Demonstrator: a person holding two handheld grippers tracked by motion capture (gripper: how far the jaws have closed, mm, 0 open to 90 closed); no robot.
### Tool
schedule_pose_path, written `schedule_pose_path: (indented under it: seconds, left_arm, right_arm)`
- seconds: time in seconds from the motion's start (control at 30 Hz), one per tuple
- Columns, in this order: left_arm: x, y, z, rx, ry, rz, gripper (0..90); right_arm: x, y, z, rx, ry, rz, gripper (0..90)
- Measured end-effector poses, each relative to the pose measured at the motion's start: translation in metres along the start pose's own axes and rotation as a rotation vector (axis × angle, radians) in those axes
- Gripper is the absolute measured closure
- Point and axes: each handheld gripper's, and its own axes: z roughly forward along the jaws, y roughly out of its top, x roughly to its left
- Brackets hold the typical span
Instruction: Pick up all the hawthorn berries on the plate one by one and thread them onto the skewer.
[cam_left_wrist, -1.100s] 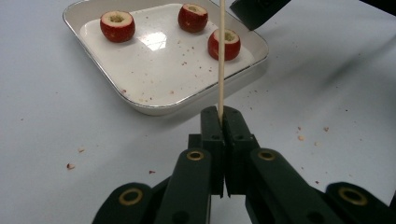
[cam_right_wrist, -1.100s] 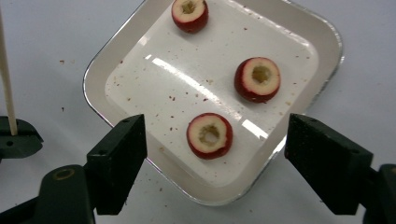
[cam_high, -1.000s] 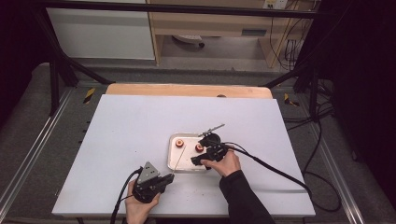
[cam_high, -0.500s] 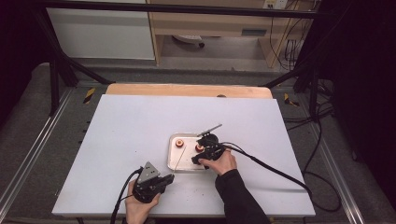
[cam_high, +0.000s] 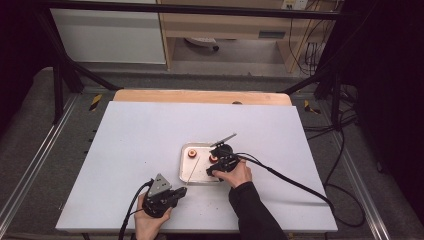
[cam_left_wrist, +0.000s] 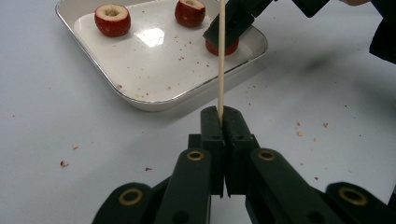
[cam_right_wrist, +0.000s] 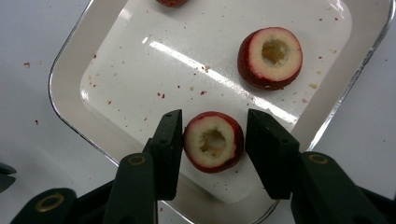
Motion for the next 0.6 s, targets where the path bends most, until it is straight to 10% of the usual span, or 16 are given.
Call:
schedule_pose_path:
  seconds: [0.3, 0.6]
  left_arm:
    - [-0.001, 0.0, -0.001, -0.007, 0.0, -0.004, 88.5]
    - [-0.005, 0.001, 0.0, -0.028, 0.001, -0.014, 88.5]
  right_arm:
    - [0.0, -0.001, -0.007, -0.032, 0.015, 0.004, 59.5]
    - [-0.005, -0.004, -0.034, -0.198, 0.092, 0.024, 59.5]
